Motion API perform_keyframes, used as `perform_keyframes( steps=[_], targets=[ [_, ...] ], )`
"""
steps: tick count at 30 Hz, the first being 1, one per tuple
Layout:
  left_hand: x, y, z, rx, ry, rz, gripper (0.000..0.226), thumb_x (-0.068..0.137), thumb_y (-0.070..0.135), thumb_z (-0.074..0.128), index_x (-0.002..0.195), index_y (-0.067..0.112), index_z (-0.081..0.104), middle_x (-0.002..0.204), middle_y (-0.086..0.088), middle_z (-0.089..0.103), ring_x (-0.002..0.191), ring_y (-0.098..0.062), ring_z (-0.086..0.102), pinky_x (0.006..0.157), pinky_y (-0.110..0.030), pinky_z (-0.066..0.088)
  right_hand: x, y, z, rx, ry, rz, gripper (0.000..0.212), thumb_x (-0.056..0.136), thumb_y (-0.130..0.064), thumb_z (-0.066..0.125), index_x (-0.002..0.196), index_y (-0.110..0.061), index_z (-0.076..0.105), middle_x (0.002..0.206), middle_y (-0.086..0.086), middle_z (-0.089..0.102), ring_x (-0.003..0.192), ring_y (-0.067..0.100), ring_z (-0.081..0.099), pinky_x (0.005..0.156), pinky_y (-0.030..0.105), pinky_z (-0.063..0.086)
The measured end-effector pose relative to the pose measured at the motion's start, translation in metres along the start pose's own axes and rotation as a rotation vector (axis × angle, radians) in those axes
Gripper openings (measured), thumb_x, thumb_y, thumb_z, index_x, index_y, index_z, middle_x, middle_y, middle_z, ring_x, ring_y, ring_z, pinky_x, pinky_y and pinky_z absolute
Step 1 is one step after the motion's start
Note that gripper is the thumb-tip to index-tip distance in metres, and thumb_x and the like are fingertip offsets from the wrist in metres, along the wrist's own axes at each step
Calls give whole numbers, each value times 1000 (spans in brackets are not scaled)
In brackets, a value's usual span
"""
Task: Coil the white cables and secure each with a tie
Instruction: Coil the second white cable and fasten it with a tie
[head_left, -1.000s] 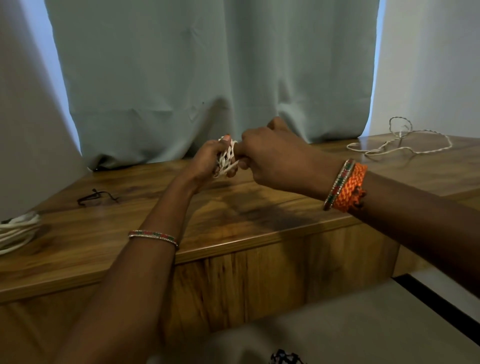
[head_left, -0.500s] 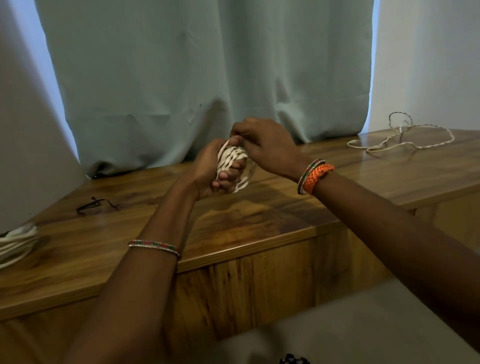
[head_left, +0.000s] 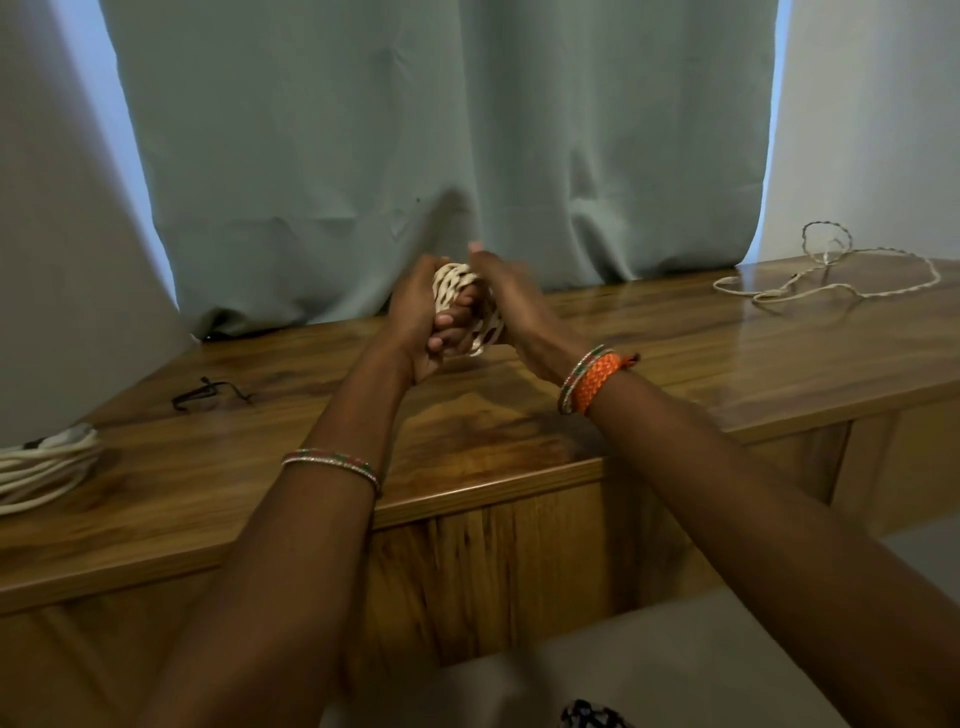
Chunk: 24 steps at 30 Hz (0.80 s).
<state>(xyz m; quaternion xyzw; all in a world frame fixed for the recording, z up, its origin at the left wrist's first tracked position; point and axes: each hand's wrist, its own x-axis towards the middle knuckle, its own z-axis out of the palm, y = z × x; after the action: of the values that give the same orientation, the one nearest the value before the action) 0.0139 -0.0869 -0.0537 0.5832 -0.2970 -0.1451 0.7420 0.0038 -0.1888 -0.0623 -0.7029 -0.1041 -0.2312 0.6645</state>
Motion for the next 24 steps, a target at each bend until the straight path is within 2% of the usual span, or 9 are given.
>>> perform_keyframes(
  steps=[2, 6, 8, 10, 14, 16, 20, 22, 24],
  targets=[
    [5, -5, -3, -23, 105, 37, 64, 93, 29, 18, 37, 16, 45, 28, 5, 26, 19, -8, 16, 35, -15, 7, -2, 5, 12, -113, 55, -88, 38, 91, -49, 43, 71, -23, 63, 71, -1, 65, 82, 31, 67, 81, 57, 52],
    [8, -8, -17, -47, 270, 53, 47, 94, 27, 20, 56, 7, 40, 28, 4, 26, 20, -8, 18, 30, -8, 19, -2, 16, 26, -190, 40, -126, 40, 83, -62, 46, 74, -23, 53, 77, 6, 67, 77, 32, 67, 74, 59, 53],
    [8, -8, -20, -53, 288, 21, 51, 93, 26, 19, 50, 8, 39, 28, 4, 25, 19, -8, 18, 31, -6, 19, 0, 18, 27, -158, -1, -79, 41, 78, -64, 50, 76, -23, 52, 83, 10, 69, 79, 34, 67, 77, 57, 53],
    [7, -9, -19, -8, 322, 18, 55, 93, 25, 20, 43, 12, 38, 29, 4, 26, 20, -8, 18, 34, -7, 17, 1, 15, 27, -83, -22, -3, 39, 84, -57, 52, 76, -18, 53, 77, 10, 67, 72, 31, 66, 74, 49, 55],
    [7, -11, -20, 77, 367, -7, 45, 93, 25, 22, 52, 11, 36, 30, 4, 28, 24, -9, 18, 38, -11, 16, 2, 14, 24, 135, -156, 117, 40, 98, -32, 48, 66, -9, 52, 52, 6, 60, 43, 19, 57, 48, 25, 50],
    [9, -15, -27, 48, 445, -30, 45, 93, 25, 24, 52, 11, 37, 29, 4, 29, 23, -9, 20, 37, -9, 17, -1, 16, 27, 166, -199, 135, 38, 99, -28, 45, 69, -6, 53, 55, 7, 60, 45, 17, 58, 48, 25, 51],
    [21, -22, -50, 25, 933, -10, 29, 87, 17, 36, 62, 7, 46, 42, -8, 46, 33, -19, 39, 38, -14, 31, -4, 29, 37, -100, -153, 8, 26, 98, -22, 48, 98, 3, 54, 74, 6, 60, 60, 10, 59, 57, 24, 52],
    [29, -21, -58, 41, 1016, 3, 22, 84, 17, 39, 74, 3, 53, 65, -15, 56, 48, -25, 51, 45, -22, 39, -2, 29, 41, -198, -146, -47, 23, 99, -24, 45, 99, -2, 50, 74, -2, 55, 62, 4, 54, 57, 20, 46],
    [35, -21, -60, 15, 997, 6, 24, 84, 17, 39, 84, 0, 56, 61, -14, 56, 40, -21, 49, 41, -19, 36, 0, 27, 39, -236, -117, -82, 19, 100, -26, 42, 92, -9, 45, 78, 0, 54, 69, 9, 54, 63, 22, 49]
  ],
)
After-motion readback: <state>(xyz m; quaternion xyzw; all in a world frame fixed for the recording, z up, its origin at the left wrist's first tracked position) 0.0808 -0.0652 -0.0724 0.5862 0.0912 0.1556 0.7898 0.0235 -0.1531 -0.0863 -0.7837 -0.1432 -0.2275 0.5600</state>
